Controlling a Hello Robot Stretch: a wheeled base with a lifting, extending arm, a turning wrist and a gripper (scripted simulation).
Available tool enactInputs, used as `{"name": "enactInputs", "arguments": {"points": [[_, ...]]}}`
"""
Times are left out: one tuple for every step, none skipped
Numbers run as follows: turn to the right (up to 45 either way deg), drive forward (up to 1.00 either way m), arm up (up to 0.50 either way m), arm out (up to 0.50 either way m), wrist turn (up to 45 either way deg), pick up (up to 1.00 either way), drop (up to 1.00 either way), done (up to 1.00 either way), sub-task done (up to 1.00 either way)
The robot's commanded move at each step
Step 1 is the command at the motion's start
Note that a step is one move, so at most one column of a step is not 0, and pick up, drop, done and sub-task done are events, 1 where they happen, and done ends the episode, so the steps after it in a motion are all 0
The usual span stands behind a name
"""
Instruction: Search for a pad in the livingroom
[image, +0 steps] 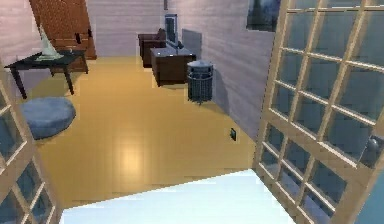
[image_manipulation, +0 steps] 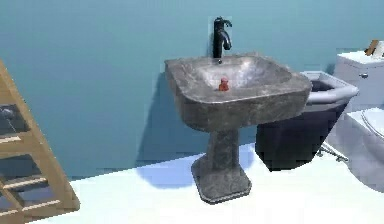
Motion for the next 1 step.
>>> {"name": "enactInputs", "arguments": {"points": [[-18.0, 0.0, 0.0, 0.0, 0.0, 0.0, 0.0, 0.0, 0.0]]}}
